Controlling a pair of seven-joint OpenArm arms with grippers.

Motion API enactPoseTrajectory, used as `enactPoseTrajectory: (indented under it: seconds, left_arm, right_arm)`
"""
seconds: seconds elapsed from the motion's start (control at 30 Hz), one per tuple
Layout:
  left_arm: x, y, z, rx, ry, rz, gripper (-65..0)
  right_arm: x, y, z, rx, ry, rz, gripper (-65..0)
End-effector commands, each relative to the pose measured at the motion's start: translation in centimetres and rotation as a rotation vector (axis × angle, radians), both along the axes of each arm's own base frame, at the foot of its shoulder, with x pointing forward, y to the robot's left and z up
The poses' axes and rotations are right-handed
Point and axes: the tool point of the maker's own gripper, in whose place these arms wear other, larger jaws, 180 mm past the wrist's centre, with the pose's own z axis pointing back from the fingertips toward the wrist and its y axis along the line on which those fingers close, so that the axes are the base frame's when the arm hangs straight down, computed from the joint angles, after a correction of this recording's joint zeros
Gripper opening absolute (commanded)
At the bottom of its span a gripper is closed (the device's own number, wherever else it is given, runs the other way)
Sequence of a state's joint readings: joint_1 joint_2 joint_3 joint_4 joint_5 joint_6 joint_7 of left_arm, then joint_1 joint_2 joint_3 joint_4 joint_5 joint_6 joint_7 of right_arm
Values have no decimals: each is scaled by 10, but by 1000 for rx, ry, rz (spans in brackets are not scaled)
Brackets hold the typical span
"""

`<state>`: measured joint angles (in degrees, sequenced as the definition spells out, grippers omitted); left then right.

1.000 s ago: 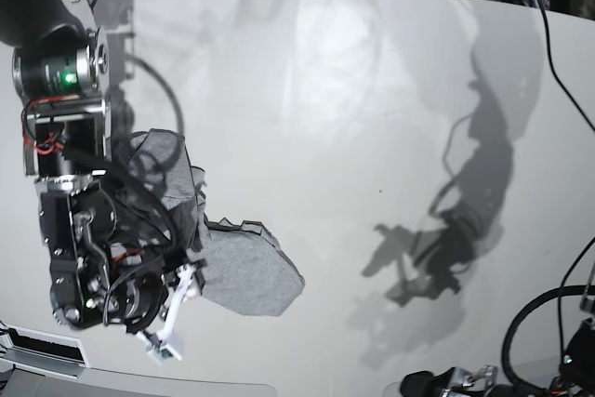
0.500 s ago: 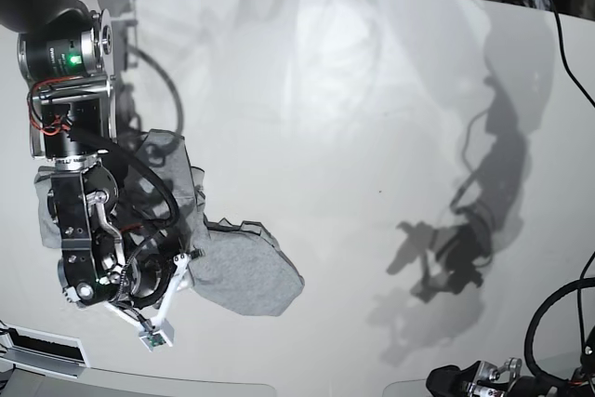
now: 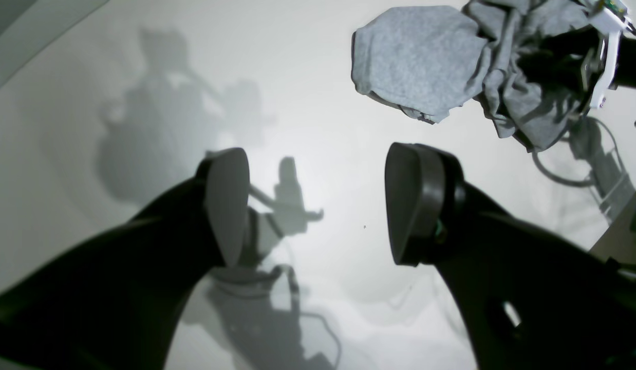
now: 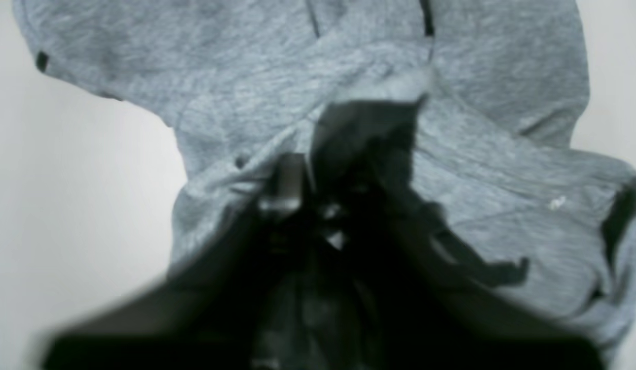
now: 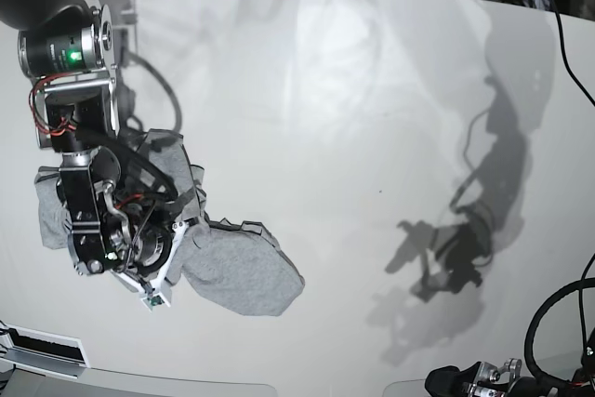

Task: Layout the t-shirt on the table in an organized manner, then fold the t-shirt properly
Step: 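Lower the shirt onto the table with the right gripper and release it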

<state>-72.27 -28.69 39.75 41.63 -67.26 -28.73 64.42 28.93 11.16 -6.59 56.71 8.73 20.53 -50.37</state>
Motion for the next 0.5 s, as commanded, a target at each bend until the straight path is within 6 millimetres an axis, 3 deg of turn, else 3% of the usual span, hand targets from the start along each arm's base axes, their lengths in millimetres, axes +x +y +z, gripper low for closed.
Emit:
enactPoseTrajectory:
  seconds: [0.0,0.17,0.3,0.47]
  left_arm:
    - [10,-4,32,-30,-74,-5,-230]
    - [10,-4,32,-28,-74,-9,-230]
    - [10,-6,33,-30,-81,-19,-230]
    - [8,-13,34,-29,-94,-67,-230]
  right_arm:
    - [27,-4,38,-6,-94,5,-650]
    - [36,-8,95,-90,-168,89,-650]
    - [27,-15,140,-104,-236,130,-650]
    - [6,-61,142,-156,-152,133,-650]
